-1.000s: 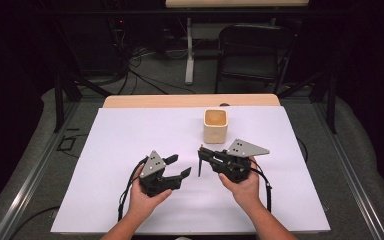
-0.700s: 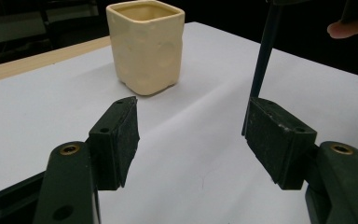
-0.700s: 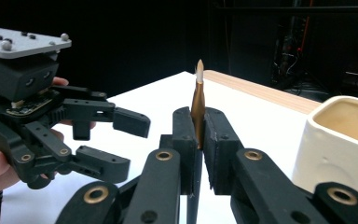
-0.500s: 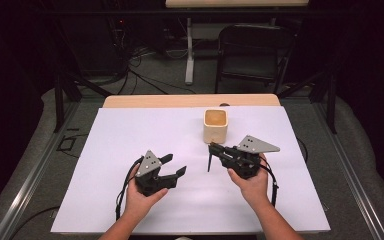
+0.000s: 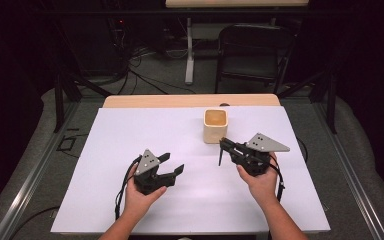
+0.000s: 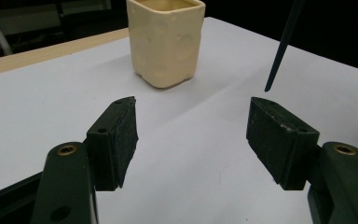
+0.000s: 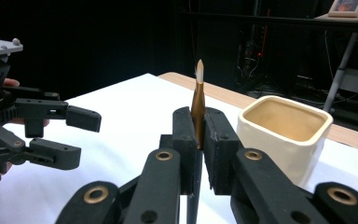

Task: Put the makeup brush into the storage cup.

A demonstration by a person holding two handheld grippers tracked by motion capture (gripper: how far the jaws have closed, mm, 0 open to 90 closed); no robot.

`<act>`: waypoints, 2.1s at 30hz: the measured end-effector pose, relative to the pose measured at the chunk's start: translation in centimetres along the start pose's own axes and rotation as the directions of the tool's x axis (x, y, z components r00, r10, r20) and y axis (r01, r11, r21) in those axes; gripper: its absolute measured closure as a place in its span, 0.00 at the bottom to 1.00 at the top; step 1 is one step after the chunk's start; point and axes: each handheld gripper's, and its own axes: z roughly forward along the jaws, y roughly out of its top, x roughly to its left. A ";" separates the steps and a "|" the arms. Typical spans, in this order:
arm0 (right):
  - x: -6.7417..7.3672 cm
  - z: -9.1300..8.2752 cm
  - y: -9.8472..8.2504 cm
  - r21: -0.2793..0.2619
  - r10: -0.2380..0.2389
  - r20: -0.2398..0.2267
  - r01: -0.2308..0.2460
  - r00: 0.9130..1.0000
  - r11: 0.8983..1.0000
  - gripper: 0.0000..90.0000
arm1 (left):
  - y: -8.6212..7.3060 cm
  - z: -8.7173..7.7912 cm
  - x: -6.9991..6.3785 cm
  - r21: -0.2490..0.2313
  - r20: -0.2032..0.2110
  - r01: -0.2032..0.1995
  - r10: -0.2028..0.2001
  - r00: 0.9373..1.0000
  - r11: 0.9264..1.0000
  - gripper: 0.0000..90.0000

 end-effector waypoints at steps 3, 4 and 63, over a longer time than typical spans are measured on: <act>-0.2 -0.1 0.0 -0.010 0.016 -0.001 -0.016 1.000 1.000 0.93 | -0.1 -0.2 0.1 0.006 -0.011 -0.004 0.004 1.000 1.000 0.37; -0.2 -0.1 0.0 -0.010 0.016 -0.001 -0.016 1.000 1.000 0.93 | -0.1 -0.2 0.1 0.006 -0.011 -0.004 0.004 1.000 1.000 0.37; -3.1 -0.2 6.6 -0.011 -0.058 0.096 0.060 0.994 0.998 0.93 | -0.2 -0.9 1.2 -0.016 -0.009 0.031 -0.031 0.999 0.999 0.37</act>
